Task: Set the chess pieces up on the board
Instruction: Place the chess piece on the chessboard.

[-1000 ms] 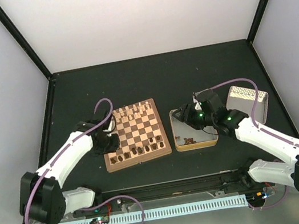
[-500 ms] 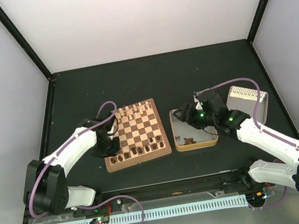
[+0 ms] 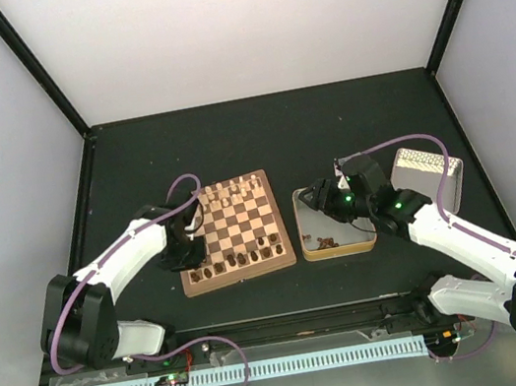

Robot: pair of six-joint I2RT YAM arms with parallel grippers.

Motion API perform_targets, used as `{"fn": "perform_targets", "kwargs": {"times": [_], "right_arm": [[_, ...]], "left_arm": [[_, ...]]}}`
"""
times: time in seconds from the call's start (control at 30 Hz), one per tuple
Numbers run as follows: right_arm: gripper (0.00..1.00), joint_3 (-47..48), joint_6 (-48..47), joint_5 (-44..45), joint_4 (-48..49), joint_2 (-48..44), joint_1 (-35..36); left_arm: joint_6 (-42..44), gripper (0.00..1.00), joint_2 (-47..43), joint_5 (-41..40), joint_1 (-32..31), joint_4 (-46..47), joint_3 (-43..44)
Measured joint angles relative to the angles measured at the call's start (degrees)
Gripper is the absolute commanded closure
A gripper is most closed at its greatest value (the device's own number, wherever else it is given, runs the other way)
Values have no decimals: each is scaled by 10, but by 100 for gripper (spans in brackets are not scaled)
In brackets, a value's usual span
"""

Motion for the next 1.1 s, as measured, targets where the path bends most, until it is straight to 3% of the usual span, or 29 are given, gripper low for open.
{"fn": "perform_targets", "kwargs": {"times": [0.2,0.4,0.67,0.83,1.1], "right_arm": [[39,0,0,-2,0,0,0],[39,0,0,-3,0,0,0],[39,-2,0,-2,0,-1,0],[39,-8,0,-2,0,-4,0],[38,-12,0,-2,0,-10,0]], "left_arm": [[0,75,0,0,2,1,0],[-2,90,0,-6,3,1,0],[-6,91,-1,-10,5,1,0],[-8,90,-2,-14,5,1,0],[-9,76,-3,-15,5,1,0]]}}
